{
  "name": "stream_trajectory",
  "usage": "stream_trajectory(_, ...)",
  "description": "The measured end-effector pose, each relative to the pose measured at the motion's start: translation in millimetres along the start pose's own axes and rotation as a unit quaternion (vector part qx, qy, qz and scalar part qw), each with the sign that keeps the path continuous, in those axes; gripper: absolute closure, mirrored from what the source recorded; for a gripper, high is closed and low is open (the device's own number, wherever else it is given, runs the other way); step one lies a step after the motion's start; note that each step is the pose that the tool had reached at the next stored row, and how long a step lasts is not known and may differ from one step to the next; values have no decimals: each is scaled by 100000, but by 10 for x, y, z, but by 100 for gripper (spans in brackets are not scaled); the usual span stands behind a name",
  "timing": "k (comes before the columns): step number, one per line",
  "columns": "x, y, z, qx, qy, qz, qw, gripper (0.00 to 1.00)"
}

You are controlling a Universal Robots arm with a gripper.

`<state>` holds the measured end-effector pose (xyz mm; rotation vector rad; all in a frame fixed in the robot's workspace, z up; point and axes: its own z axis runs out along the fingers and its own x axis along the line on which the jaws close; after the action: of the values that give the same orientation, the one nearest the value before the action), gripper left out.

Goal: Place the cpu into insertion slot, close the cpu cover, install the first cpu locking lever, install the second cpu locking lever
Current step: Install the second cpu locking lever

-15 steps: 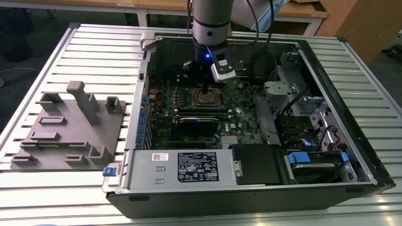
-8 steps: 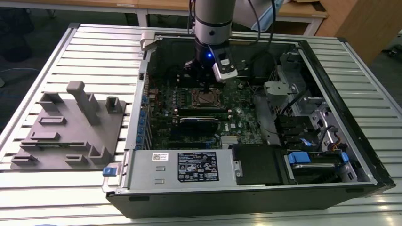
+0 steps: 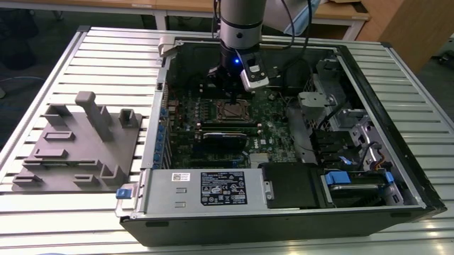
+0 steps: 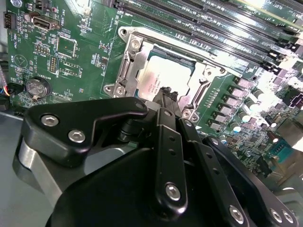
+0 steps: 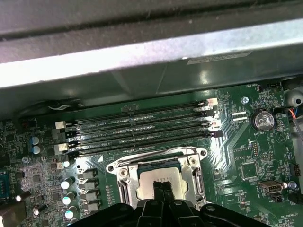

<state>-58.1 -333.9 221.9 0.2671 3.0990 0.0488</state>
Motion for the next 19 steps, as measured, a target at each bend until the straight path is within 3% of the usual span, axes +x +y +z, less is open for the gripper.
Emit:
stream_trajectory(10,0,-1,-9,-3,6,1,100000,89)
stream_trajectory(19,-4,5,-150,-7,6,-1,100000,89)
